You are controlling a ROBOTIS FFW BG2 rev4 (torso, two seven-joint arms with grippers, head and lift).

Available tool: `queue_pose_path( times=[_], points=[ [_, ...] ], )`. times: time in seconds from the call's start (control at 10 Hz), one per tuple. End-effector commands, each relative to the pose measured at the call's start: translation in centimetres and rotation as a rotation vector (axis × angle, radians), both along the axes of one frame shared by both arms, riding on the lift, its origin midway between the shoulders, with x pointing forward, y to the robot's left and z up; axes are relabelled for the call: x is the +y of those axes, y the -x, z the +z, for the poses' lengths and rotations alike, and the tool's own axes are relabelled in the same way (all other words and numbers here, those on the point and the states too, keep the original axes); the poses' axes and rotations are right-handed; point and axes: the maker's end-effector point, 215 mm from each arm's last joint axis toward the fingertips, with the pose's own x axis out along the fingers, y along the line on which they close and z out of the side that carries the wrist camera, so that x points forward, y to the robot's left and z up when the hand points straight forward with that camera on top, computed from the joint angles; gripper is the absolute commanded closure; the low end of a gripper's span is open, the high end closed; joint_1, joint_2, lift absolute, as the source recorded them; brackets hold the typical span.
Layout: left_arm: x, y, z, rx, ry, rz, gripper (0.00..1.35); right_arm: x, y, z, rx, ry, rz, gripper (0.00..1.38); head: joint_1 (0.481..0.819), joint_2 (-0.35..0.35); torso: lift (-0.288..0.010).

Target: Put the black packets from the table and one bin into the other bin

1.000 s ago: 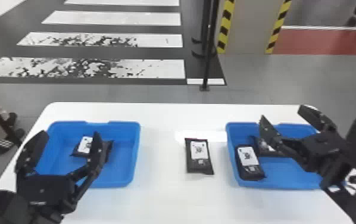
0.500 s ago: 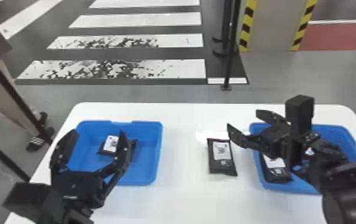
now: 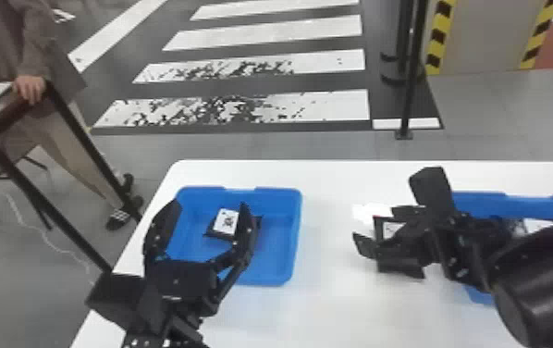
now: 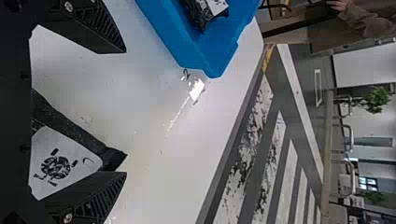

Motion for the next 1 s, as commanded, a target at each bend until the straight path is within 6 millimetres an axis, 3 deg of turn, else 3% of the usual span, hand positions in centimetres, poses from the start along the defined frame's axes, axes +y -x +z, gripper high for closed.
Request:
queue_pose_path(
  times=[0.0, 0.2, 0.4, 0.8, 0.9],
  points=[
    [0.0, 0.0, -0.1, 0.002, 0.000, 0.000, 0.10, -0.1, 0.6, -2.4, 0.073, 0.064, 0.003, 0.08, 0.695, 0.232, -0.110],
    [0.0, 0.0, -0.2, 0.004, 0.001, 0.001, 0.10, -1.3, 0.8, -4.1, 0.126, 0.151, -0.016, 0.08, 0.695, 0.230, -0.110],
    [0.1, 0.0, -0.7, 0.016, -0.002, 0.002, 0.10, -1.8, 0.5, -3.5, 0.122, 0.231, -0.023, 0.08, 0.695, 0.219, -0.110],
    [0.0, 0.0, -0.7, 0.014, 0.002, -0.001, 0.10, -4.7, -0.4, -5.8, 0.173, 0.292, -0.065, 0.08, 0.695, 0.191, -0.110],
    [-0.1, -0.1, -0.6, 0.012, 0.002, -0.003, 0.10, -5.5, -0.4, -6.5, 0.186, 0.303, -0.074, 0.14, 0.695, 0.183, -0.110]
  ],
)
